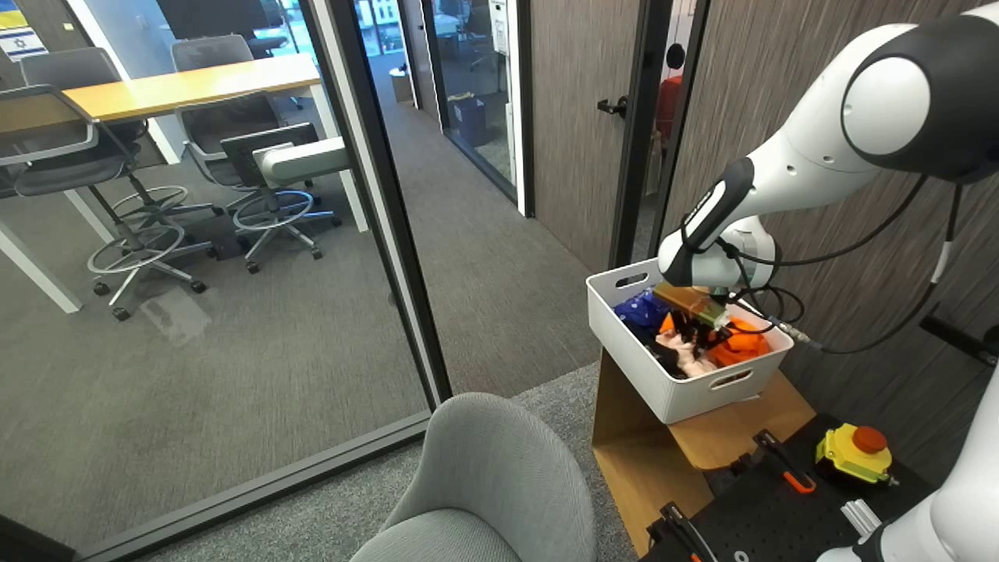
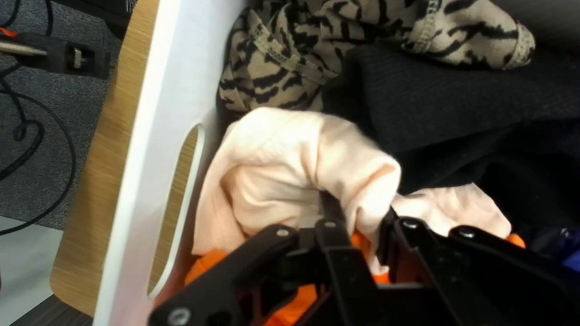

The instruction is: Hang the orange and peach clothes in the basket on the back of the chair

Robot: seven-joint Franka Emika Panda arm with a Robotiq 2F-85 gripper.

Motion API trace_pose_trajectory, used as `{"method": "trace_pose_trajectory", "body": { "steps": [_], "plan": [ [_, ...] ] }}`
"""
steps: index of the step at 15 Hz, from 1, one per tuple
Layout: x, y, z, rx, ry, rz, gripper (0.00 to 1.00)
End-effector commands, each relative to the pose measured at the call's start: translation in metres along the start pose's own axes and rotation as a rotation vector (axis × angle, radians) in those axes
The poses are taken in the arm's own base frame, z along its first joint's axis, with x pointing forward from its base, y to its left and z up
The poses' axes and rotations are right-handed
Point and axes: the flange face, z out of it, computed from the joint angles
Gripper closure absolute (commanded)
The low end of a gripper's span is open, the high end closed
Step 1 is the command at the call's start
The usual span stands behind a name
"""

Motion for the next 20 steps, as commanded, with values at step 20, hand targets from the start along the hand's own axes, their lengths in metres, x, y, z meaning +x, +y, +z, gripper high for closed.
{"method": "trace_pose_trajectory", "body": {
  "steps": [20],
  "plan": [
    [0.022, -0.028, -0.068, 0.410, -0.131, -0.535, 0.92]
  ]
}}
